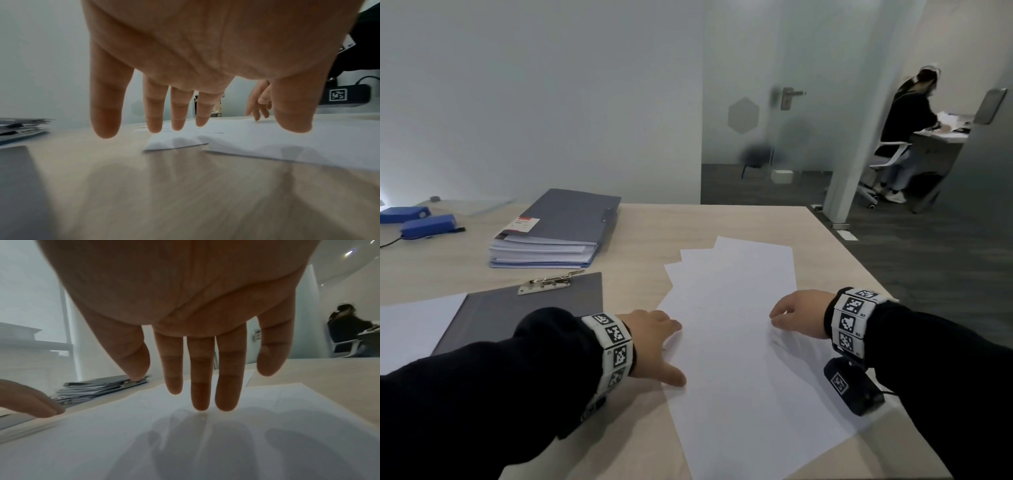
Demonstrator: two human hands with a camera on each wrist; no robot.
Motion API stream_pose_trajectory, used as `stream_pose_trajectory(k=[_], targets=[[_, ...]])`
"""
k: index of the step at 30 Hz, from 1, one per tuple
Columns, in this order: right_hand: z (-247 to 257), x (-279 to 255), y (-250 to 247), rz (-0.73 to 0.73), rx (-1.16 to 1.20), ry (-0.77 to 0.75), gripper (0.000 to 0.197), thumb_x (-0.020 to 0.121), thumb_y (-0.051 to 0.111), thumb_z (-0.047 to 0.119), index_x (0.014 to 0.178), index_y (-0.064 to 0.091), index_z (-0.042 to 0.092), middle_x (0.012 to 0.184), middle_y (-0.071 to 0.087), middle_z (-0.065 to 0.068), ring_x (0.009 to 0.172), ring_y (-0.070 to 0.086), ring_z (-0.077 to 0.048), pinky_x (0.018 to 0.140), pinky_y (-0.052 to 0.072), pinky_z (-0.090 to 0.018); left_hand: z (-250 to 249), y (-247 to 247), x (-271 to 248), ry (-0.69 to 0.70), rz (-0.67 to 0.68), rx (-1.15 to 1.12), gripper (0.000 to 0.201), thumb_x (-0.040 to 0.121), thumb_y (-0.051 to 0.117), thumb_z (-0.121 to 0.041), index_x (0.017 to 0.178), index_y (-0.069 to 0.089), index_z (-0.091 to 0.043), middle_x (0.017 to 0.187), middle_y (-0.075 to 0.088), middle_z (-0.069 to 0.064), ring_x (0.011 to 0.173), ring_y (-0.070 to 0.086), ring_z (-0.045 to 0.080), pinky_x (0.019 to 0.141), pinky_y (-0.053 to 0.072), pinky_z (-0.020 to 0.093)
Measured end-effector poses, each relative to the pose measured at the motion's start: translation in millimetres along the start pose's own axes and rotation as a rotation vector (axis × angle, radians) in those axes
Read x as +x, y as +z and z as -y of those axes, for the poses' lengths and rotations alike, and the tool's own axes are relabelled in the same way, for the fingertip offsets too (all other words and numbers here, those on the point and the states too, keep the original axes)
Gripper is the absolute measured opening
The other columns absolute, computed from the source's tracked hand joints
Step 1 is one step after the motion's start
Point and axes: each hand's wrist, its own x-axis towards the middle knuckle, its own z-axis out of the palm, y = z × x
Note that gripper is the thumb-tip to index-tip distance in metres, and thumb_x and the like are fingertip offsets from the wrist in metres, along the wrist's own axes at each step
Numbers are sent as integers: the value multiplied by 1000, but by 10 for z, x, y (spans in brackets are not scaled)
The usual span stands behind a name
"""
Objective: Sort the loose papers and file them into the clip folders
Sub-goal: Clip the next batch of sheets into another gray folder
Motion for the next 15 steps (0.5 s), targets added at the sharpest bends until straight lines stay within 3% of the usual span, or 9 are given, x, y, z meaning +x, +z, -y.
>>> stream_pose_trajectory(k=[4,7,11,15], targets=[[-152,47,-18,-1,-92,108,33,90,54,47,115,64,28,118,63,6,109,58,-16,89,42,-25,-213,-88,213,-83,6,-40,111,56,63,-85,146,33,-26,142,40,-2,127,46,27,103,42,46],[-264,72,44,10,-116,168,43,87,57,50,122,58,27,124,59,4,111,57,-18,90,43,-26,-280,-160,339,-135,22,-26,113,47,68,-84,139,38,-25,133,44,-1,118,52,28,98,45,48],[-385,61,79,24,-143,194,60,76,64,57,131,52,34,131,51,2,113,57,-22,97,46,-33,-301,-229,428,-126,42,-10,100,57,77,-72,136,40,-24,128,48,-1,112,56,26,95,48,45],[-475,56,78,49,-175,204,71,69,69,60,133,50,36,132,48,0,116,56,-24,99,46,-36,-242,-237,504,-134,19,-55,77,71,78,-55,133,46,-23,124,57,-1,112,57,24,94,47,34]])
